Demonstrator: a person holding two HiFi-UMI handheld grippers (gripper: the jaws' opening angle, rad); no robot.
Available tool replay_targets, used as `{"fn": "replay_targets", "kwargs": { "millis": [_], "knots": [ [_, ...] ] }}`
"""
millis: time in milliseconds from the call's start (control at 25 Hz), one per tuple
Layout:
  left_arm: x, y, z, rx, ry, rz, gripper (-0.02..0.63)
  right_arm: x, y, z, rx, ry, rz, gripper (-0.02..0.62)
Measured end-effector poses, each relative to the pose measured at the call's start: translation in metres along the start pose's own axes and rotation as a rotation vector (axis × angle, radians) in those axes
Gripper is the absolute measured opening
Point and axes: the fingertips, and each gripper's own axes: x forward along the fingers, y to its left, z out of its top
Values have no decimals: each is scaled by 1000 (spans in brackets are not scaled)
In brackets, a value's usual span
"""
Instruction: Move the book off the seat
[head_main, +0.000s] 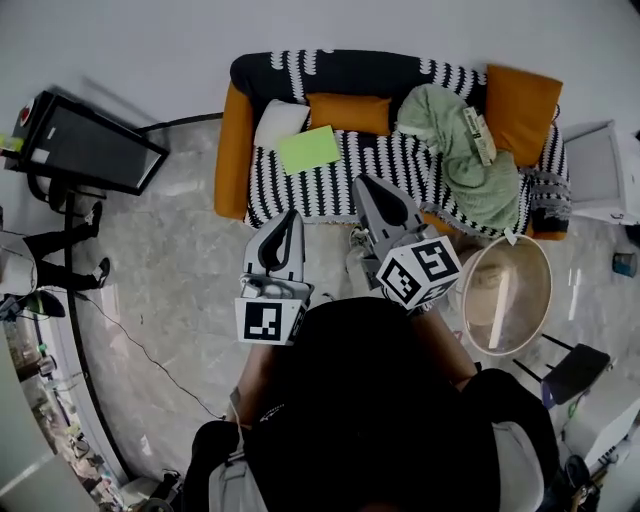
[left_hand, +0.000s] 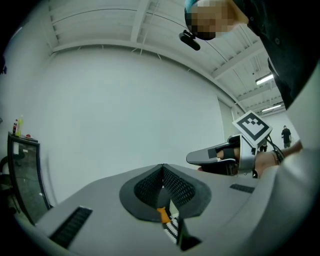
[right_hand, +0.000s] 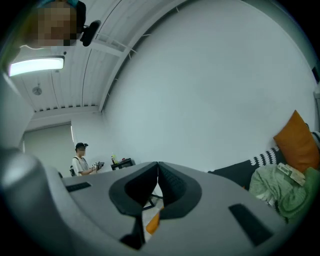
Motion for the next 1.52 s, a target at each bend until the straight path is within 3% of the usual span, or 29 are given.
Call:
{"fn": "replay_targets", "kwargs": {
  "millis": [520, 880, 1280, 1520],
  "knots": [
    [108, 20, 0, -27, -7, 168, 11, 92, -101, 57, -8, 22, 91, 15],
    [122, 39, -9, -16, 68, 225, 11, 124, -105, 47, 16, 61, 128, 15],
    [150, 81, -44, -70, 115, 190, 11, 177, -107, 24, 39, 139, 69, 15],
    [181, 122, -65, -91, 138, 174, 11, 228, -138, 13, 24, 176, -13, 15]
  ]
}}
